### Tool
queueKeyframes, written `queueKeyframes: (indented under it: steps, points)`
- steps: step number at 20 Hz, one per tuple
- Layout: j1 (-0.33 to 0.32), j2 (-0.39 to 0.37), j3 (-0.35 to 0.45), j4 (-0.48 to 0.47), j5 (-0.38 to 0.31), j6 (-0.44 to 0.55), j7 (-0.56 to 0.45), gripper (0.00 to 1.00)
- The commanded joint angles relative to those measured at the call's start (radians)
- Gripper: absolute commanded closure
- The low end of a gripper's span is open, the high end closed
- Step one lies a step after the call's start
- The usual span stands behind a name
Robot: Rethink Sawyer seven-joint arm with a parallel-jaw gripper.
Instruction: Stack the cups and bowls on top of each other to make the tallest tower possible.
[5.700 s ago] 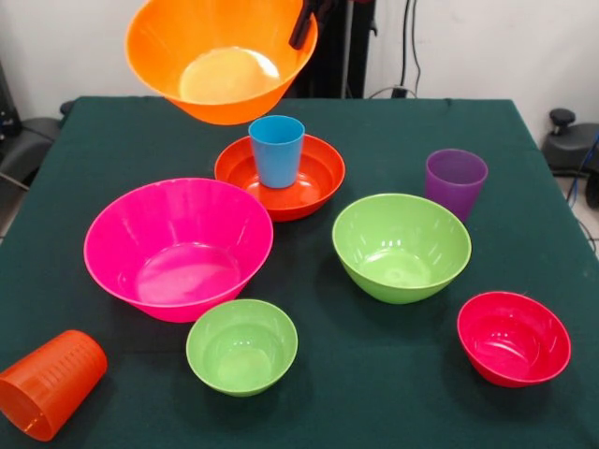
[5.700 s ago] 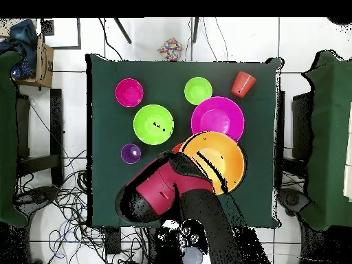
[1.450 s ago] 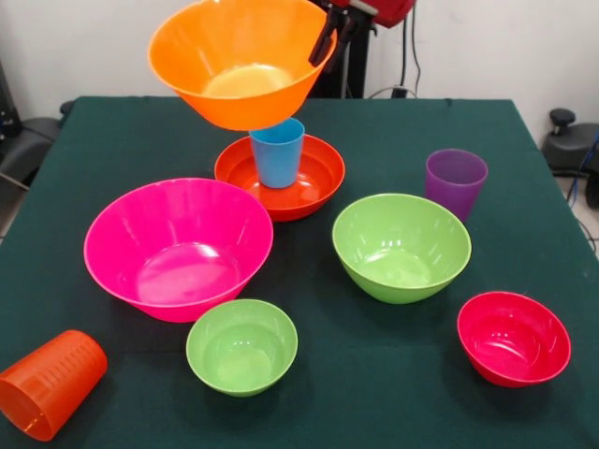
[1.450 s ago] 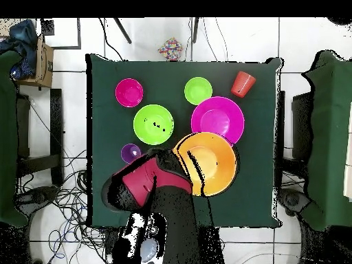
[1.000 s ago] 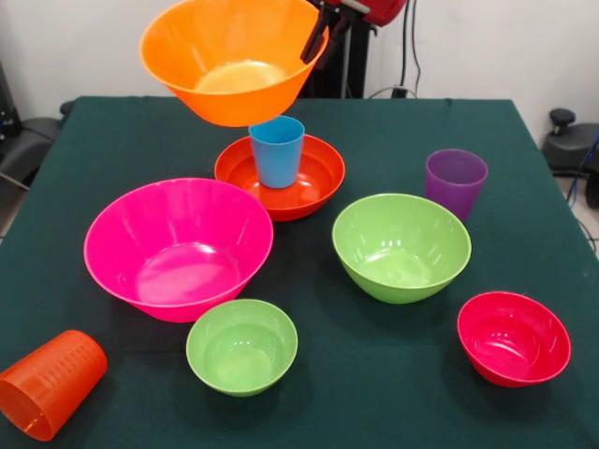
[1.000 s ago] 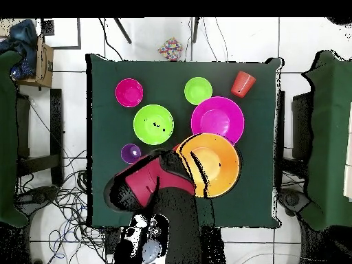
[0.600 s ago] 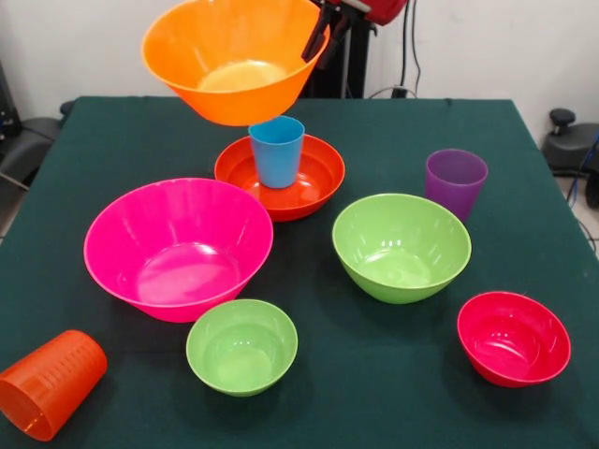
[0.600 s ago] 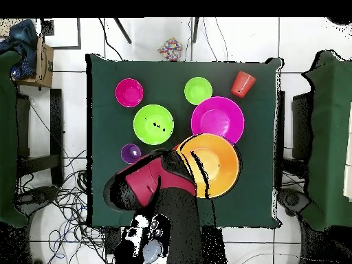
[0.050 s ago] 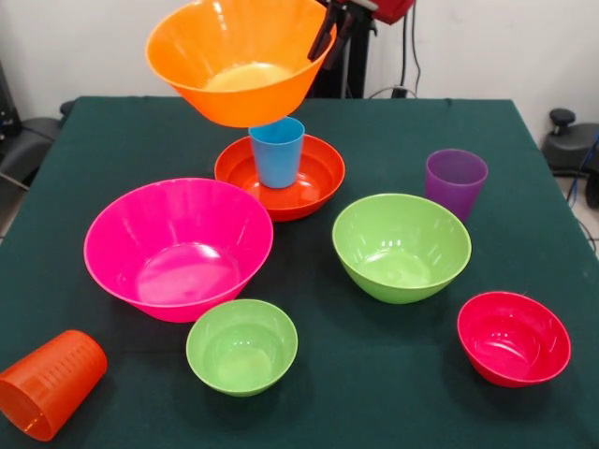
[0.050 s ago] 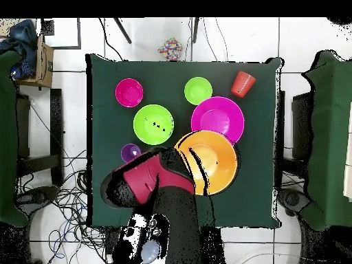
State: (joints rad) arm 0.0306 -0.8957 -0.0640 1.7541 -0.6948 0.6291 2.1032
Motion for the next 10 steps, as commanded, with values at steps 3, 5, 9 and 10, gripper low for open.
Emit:
queueKeyframes:
  steps: [3, 5, 9, 10]
  points:
    - [0.03, 0.01, 0.022, -0.056, 0.031, -0.022, 0.117, 1.0]
    - [0.032, 0.01, 0.02, -0.058, 0.035, -0.021, 0.115, 1.0]
    - [0.034, 0.013, 0.019, -0.061, 0.043, -0.02, 0.113, 1.0]
    - [0.036, 0.013, 0.018, -0.062, 0.044, -0.021, 0.114, 1.0]
